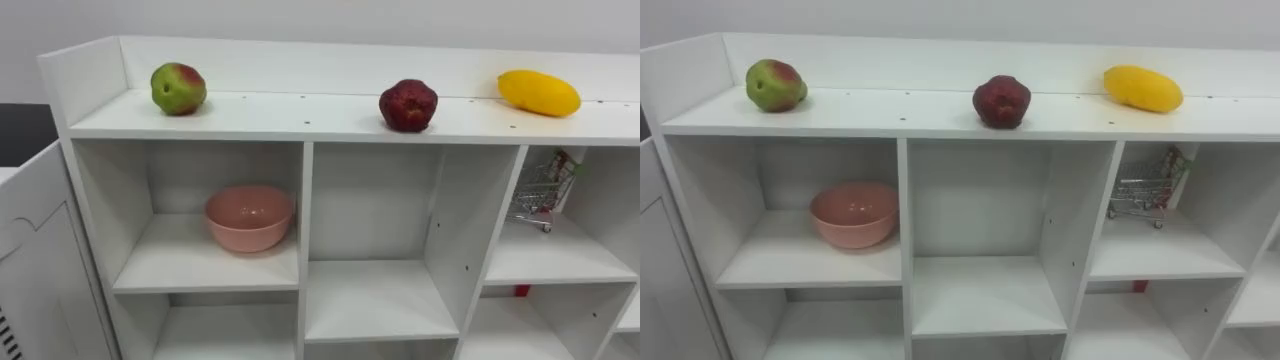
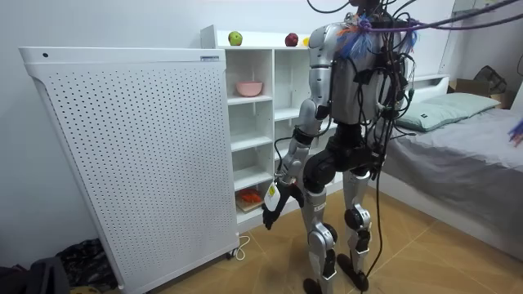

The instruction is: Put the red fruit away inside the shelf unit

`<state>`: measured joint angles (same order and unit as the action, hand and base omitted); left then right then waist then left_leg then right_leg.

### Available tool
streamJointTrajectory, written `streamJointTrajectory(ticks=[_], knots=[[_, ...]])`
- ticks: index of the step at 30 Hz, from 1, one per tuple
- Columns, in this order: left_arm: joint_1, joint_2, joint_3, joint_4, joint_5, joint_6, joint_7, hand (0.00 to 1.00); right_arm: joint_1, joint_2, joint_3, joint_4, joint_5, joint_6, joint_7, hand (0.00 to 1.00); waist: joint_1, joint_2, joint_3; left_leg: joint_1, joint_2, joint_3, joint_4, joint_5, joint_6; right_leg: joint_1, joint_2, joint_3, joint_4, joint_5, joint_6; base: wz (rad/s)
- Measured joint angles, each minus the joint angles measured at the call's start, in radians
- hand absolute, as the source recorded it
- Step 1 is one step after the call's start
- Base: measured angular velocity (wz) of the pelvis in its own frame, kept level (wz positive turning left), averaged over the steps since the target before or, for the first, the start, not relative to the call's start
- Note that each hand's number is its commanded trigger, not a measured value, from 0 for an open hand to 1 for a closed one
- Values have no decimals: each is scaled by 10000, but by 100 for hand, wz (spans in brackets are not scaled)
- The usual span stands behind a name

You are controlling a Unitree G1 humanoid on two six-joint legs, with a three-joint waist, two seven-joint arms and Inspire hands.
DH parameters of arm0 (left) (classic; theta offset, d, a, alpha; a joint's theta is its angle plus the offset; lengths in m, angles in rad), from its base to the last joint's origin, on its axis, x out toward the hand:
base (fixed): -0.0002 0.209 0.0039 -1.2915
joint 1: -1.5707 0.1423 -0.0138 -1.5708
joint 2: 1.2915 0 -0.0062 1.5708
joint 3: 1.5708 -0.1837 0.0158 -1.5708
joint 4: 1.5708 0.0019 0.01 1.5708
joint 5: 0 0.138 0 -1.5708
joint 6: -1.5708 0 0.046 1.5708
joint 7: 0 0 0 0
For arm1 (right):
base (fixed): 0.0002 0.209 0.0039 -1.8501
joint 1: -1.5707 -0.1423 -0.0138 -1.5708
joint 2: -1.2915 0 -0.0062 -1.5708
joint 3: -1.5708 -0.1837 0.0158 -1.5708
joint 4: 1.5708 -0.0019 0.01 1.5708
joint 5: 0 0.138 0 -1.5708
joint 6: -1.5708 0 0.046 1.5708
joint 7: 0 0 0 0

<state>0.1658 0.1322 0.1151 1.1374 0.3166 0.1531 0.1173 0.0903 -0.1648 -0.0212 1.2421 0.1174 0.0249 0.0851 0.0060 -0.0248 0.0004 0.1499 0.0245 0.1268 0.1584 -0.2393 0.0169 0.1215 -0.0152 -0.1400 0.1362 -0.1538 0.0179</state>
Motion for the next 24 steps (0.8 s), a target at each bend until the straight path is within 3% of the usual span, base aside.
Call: streamJointTrajectory(ticks=[9, 15, 20, 24], knots=[[-2, -37, -4, 4, -28, -7, -1, 0, -8, 8, 1, 111, 613, 180, -163, 0, 9, 36, 14, 72, -3, -12, 11, 0, 0, 59, -2, 10, -1, 0, 0, 0], [-40, -52, 3, -2, -436, -347, 4, 0, 107, 67, -61, 338, 1974, 131, -587, 0, -49, 144, 48, 193, -4, -22, -87, 0, 0, 172, 4, 32, -6, 0, 0, 0], [-139, -68, 307, -169, -503, -845, 4, 0, -24, 105, -1228, -143, 2767, 107, -866, 0, -45, 181, 48, 178, 24, 26, -87, 1, 2, 74, -11, 98, 30, 0, 0, -4], [-392, 11, 650, -148, -514, -1155, -284, 0, -504, 3, -2125, -1986, 3135, -165, -1371, 0, -85, 264, 68, 208, -22, 151, -61, 4, 7, -9, 0, 257, 148, 4, -6, -13]])
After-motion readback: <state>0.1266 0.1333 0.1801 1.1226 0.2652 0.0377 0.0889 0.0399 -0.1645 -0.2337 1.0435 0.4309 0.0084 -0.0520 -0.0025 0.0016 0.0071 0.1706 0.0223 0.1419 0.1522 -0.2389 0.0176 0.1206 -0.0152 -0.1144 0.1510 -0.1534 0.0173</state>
